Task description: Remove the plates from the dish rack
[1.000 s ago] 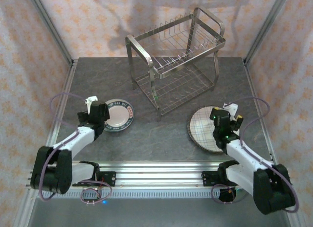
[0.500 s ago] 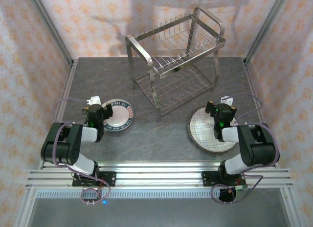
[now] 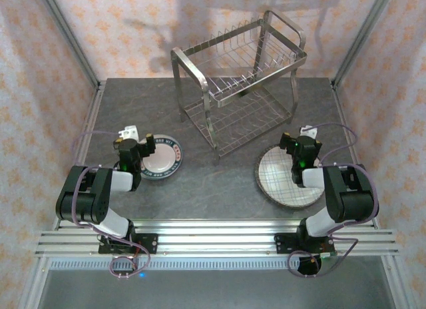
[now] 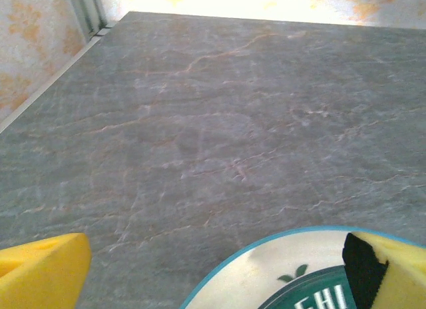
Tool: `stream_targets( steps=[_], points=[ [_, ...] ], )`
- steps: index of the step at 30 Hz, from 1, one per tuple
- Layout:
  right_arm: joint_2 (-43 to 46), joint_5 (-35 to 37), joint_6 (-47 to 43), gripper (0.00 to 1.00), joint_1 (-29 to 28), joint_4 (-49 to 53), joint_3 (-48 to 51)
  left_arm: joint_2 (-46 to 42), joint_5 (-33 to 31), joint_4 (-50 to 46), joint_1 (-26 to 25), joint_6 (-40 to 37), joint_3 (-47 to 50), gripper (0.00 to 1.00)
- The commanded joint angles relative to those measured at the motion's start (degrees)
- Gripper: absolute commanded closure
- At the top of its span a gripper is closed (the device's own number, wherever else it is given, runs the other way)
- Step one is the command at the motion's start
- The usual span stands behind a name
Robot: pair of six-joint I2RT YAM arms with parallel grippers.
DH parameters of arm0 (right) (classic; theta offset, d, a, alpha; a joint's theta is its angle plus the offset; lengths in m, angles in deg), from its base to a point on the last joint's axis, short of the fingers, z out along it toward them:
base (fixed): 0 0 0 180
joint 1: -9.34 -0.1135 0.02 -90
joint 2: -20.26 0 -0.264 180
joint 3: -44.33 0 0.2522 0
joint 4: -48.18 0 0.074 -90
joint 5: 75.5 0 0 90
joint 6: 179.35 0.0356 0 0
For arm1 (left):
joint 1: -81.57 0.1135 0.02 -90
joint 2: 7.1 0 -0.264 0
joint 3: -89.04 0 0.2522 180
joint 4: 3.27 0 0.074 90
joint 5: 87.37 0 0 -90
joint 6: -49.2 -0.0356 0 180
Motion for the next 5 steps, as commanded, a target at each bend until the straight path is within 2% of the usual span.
stream_targets(
  steps=[1, 5],
  points=[
    [0.11, 0.08, 0.37, 0.01, 0.28, -0.34, -0.55, 0.02, 2.96, -0.5, 0.43, -1.8, -1.44, 0.0],
    [0.21, 0.06, 0.39, 0.01, 0.33, -0.34, -0.56, -0.01, 2.71, 0.47, 0.38, -1.94, -0.87, 0.0]
  ],
)
